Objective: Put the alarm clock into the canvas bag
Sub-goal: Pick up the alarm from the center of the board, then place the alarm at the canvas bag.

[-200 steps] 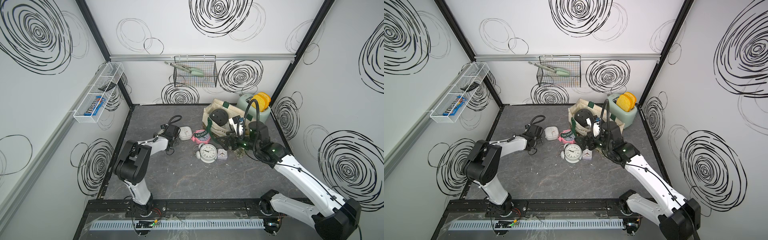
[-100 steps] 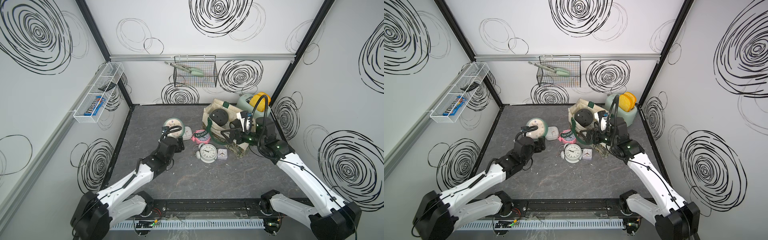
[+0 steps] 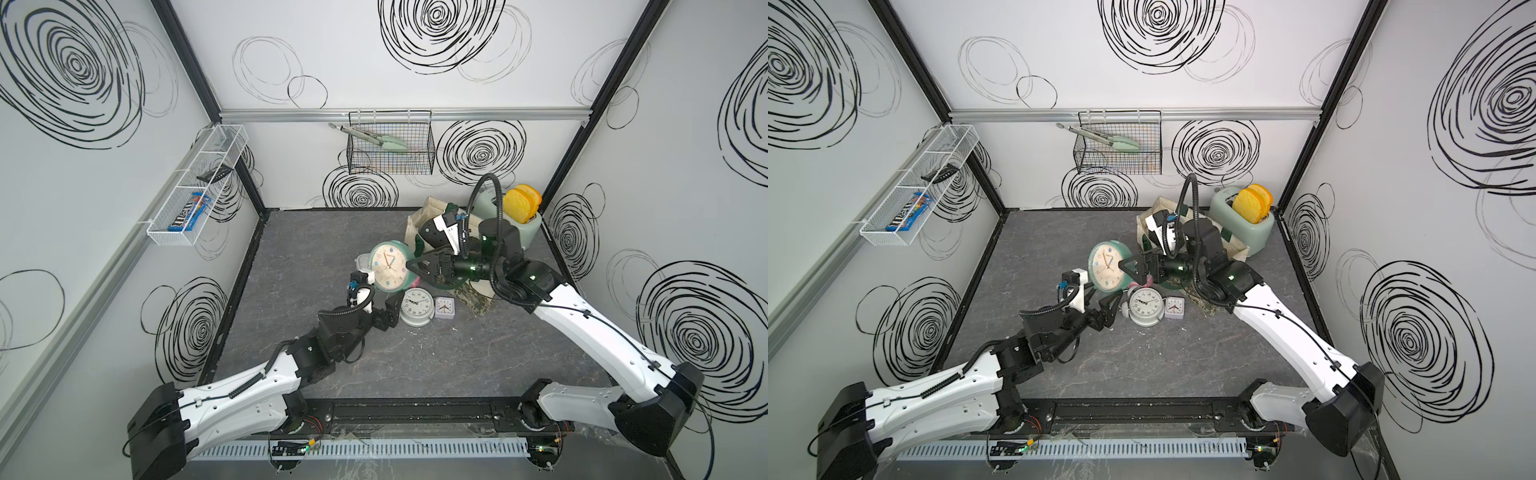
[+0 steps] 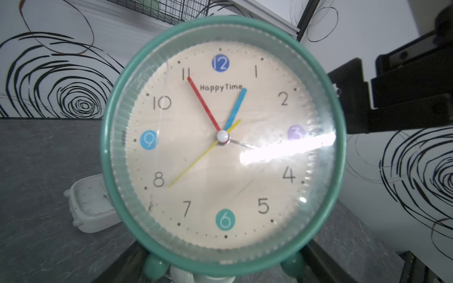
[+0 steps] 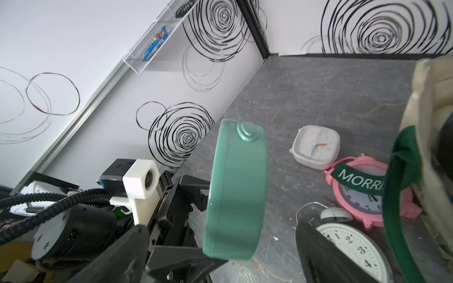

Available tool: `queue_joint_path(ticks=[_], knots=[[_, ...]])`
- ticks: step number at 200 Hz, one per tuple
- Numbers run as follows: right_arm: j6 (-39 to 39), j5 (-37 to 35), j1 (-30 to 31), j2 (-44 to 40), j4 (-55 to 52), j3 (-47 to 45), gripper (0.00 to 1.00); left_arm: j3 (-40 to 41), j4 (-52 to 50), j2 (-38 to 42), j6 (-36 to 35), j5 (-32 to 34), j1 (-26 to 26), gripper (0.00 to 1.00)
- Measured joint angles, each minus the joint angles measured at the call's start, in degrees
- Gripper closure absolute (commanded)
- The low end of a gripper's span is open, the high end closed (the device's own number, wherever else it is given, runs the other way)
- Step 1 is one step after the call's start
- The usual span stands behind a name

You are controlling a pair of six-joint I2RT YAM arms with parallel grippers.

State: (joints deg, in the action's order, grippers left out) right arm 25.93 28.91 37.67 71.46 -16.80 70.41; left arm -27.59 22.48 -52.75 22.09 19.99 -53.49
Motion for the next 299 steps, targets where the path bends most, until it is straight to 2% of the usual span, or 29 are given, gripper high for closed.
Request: queue_joint_path(ticks=[15,36,85,112,136,144,148,150,151,155,167,193,221,244,282,299], knots=[[0.37,-0.87,1.11,1.31,-0.48,0.57,0.0,-0.02,0.44,-0.59,0.02,-0.5,-0.5,0.32],[0.92,-2.4,2.43,2.01,-0.98,1.16,0.07,-0.02,1.11,-1.01,0.11,-0.96,-0.87,0.32],[2.14,-4.11,3.67,2.19,-2.38,1.77,0.31,-0.02,2.12,-1.03,0.48,-1.51,-0.9,0.32],[2.56,-4.87,3.67,2.27,-2.78,1.77,0.48,-0.02,2.23,-1.03,0.66,-1.49,-0.9,0.3],[2.82,-5.73,3.67,2.27,-3.06,1.81,0.63,-0.02,2.45,-1.05,0.5,-1.46,-0.9,0.22],[3.19,-6.1,3.67,2.27,-3.13,1.86,0.69,-0.02,2.36,-1.09,0.35,-1.49,-0.87,0.16],[3.08,-6.25,3.67,2.27,-3.17,1.9,0.72,-0.02,2.38,-1.09,0.33,-1.49,-0.87,0.11],[3.02,-6.34,3.67,2.27,-3.21,1.92,0.74,-0.04,2.34,-1.09,0.2,-1.51,-0.87,0.02],[3.06,-6.4,3.67,2.27,-3.26,1.95,0.75,-0.04,2.36,-1.09,0.24,-1.51,-0.87,0.01],[2.93,-6.54,3.65,2.27,-3.41,2.14,0.79,-0.07,2.36,-1.09,0.13,-1.51,-0.87,0.04],[2.16,-7.43,3.43,2.27,-4.35,2.93,0.86,-0.28,2.45,-1.03,0.11,-1.73,-0.81,0.04],[-0.15,-8.7,-1.01,1.57,-5.88,5.27,0.89,-1.6,1.44,0.37,0.09,-1.95,-0.42,0.04],[-3.3,-10.23,-12.52,-0.37,-6.29,7.65,0.91,-1.75,-0.04,3.45,1.4,-2.71,2.78,0.04],[-6.99,-11.76,-20.55,-0.76,-6.4,8.66,0.9,-2.4,-3.21,2.99,2.82,-6.23,6.1,0.04],[-14.05,-12.76,-23.08,1.2,-8.0,8.63,0.98,-4.33,-7.41,-0.79,6.27,-13.62,10.56,0.04],[-16.98,-12.66,-22.82,2.69,-9.27,8.61,0.98,-4.31,-8.04,-1.09,7.69,-15.61,11.61,0.04]])
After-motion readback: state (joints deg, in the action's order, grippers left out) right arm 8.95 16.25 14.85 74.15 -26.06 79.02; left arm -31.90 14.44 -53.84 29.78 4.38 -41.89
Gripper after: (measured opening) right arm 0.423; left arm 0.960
